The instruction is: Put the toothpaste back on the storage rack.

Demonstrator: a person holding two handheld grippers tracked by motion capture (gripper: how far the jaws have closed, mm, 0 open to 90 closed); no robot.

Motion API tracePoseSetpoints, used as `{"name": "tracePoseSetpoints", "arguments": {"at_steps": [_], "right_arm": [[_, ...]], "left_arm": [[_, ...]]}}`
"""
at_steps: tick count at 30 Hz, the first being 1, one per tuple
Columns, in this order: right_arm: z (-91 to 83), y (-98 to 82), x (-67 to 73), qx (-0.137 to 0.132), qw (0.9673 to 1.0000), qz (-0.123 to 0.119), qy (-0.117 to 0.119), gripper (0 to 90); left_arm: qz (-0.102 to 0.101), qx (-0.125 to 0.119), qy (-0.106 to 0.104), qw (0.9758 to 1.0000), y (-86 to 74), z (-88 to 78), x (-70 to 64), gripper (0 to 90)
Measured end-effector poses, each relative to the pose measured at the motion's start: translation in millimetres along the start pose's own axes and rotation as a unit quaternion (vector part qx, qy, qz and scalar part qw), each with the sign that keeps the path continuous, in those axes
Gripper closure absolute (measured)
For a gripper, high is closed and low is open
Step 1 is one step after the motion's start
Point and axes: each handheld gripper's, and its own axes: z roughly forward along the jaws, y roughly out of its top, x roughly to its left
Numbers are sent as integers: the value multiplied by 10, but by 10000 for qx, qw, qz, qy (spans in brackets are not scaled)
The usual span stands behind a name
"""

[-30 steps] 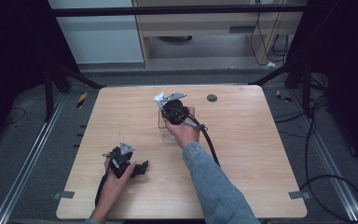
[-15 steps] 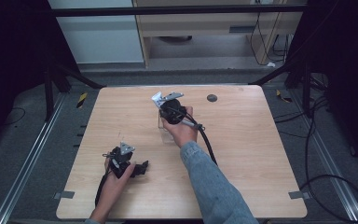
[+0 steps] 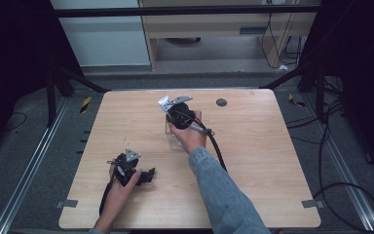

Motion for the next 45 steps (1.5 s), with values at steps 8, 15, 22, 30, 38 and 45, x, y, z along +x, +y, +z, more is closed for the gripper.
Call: {"name": "tracePoseSetpoints", "arguments": {"at_steps": [8, 15, 22, 30, 38, 45], "right_arm": [[-70, 8, 2, -50, 10000, 31, 29, 654], [-135, 9, -7, -87, 10000, 10, 20, 658], [-198, -13, 3, -68, 9999, -78, 22, 670], [-292, -40, 9, -100, 9999, -117, 34, 667], [-375, -101, -42, -113, 9999, -70, 24, 668], [-482, -152, -93, -135, 9999, -34, 20, 667]], "left_arm": [[0, -1, 1, 10000, 0, 0, 0, 0], [11, 11, 0, 10000, 0, -2, 1, 0], [9, 11, -1, 10000, 0, -2, 1, 0], [10, 12, -1, 10000, 0, -2, 1, 0], [6, 9, -1, 10000, 0, -1, 1, 0], [7, 10, 0, 10000, 0, -1, 1, 0]]}}
